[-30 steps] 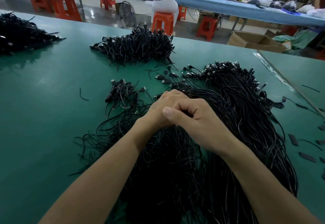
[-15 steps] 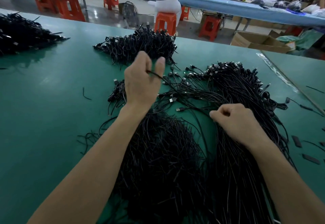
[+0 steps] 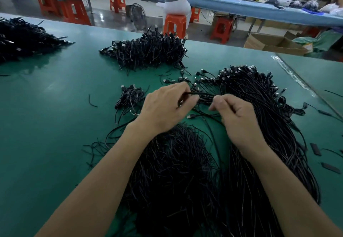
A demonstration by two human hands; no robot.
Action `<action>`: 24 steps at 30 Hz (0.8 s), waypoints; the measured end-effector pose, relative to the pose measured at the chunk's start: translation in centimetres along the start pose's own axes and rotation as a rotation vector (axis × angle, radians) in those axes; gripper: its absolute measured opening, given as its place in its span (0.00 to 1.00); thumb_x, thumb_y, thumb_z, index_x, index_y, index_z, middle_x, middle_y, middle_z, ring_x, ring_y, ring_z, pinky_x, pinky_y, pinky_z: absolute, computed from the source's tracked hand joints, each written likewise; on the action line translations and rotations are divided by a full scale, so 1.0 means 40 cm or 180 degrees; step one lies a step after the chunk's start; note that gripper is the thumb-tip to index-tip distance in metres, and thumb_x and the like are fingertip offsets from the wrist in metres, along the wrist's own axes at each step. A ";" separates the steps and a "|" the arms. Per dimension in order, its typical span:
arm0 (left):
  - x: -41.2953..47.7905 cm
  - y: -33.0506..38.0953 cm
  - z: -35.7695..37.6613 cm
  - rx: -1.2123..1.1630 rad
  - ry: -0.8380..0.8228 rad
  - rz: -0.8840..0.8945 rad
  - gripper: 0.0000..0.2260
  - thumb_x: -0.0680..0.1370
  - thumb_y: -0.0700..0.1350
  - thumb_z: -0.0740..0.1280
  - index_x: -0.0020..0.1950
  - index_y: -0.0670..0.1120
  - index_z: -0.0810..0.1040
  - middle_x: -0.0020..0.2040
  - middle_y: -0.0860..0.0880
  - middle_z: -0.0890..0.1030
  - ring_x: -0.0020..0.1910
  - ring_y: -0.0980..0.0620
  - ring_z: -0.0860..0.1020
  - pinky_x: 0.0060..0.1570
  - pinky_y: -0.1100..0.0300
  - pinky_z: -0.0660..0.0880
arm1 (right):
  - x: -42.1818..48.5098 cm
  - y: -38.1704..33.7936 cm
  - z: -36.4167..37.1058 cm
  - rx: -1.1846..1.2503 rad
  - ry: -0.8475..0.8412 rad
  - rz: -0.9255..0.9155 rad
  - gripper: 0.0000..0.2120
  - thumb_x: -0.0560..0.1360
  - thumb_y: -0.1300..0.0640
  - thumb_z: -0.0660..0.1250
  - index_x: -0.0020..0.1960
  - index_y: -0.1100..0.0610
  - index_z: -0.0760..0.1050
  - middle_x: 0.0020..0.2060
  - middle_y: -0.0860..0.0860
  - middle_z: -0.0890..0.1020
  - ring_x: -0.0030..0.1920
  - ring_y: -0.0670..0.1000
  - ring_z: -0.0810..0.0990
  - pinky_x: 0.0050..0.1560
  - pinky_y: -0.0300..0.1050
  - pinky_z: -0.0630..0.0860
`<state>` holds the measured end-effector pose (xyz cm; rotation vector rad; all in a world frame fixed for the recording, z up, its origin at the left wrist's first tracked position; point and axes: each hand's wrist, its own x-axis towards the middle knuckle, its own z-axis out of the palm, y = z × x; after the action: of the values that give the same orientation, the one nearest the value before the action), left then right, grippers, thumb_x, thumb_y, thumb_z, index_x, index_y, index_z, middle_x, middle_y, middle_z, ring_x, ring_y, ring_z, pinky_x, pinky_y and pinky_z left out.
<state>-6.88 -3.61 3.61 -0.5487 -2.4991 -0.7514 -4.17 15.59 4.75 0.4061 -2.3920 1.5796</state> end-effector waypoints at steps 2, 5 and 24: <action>-0.010 -0.029 -0.015 -0.0155 0.0025 -0.0192 0.19 0.81 0.63 0.60 0.38 0.51 0.71 0.30 0.58 0.71 0.26 0.60 0.68 0.29 0.62 0.63 | 0.005 0.003 -0.025 0.0227 0.0274 -0.0004 0.17 0.82 0.53 0.61 0.35 0.48 0.78 0.23 0.40 0.70 0.26 0.41 0.64 0.30 0.33 0.63; -0.024 -0.049 -0.039 -0.0287 -0.0225 -0.0606 0.30 0.77 0.69 0.57 0.31 0.45 0.71 0.25 0.52 0.70 0.22 0.53 0.65 0.28 0.59 0.66 | 0.011 0.002 -0.054 0.0366 0.0414 0.0020 0.15 0.77 0.55 0.61 0.33 0.49 0.78 0.24 0.39 0.71 0.28 0.40 0.66 0.34 0.35 0.64; -0.105 0.001 -0.072 -0.2299 -0.1697 -0.1316 0.25 0.78 0.64 0.57 0.30 0.51 0.78 0.24 0.55 0.61 0.24 0.53 0.57 0.27 0.63 0.60 | -0.015 0.013 0.010 -0.0443 -0.0632 0.0076 0.10 0.84 0.52 0.56 0.52 0.49 0.76 0.38 0.47 0.82 0.42 0.44 0.81 0.46 0.35 0.76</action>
<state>-2.54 -6.27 3.52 -0.5116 -2.8087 -1.9227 -3.82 15.47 3.96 0.5304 -2.6448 1.4312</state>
